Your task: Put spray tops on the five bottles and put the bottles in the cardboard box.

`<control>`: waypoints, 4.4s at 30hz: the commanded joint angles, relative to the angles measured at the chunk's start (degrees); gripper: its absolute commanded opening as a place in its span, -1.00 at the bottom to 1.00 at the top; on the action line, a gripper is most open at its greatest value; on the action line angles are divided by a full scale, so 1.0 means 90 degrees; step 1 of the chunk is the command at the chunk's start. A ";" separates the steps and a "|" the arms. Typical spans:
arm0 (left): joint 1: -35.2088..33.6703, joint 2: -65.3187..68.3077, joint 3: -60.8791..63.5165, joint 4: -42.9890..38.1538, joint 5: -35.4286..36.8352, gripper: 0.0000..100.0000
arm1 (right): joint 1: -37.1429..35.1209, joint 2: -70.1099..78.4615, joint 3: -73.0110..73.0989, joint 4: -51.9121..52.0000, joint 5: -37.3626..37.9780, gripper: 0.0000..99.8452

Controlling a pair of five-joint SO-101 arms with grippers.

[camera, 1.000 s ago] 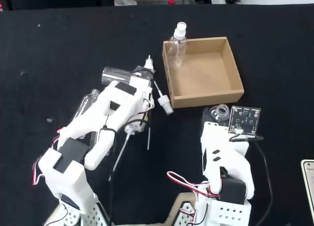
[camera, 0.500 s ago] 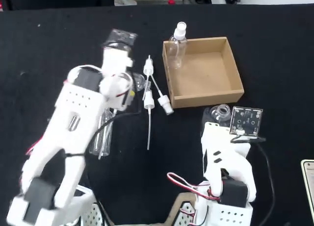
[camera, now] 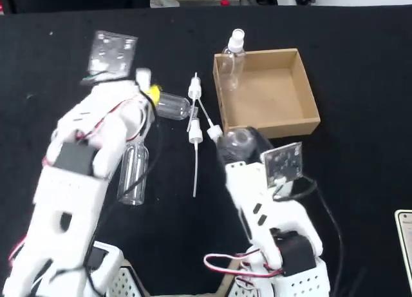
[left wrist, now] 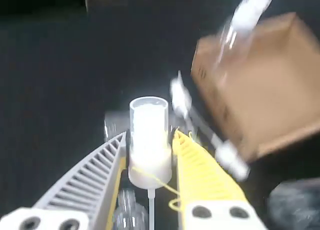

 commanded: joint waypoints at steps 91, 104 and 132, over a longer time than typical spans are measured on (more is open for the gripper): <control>0.2574 -0.1436 0.0161 -0.1690 0.0264 -0.74 | -0.1143 0.1665 -0.0493 -0.1162 0.0088 -0.96; 0.2574 -0.1426 0.0806 -0.1680 0.0313 -0.74 | -0.1143 0.1665 -0.0493 -0.1192 0.0088 -0.96; 0.1617 -0.1573 0.1021 -0.1680 0.0967 -0.54 | -0.1143 0.1665 -0.0396 -0.1192 0.0088 -0.96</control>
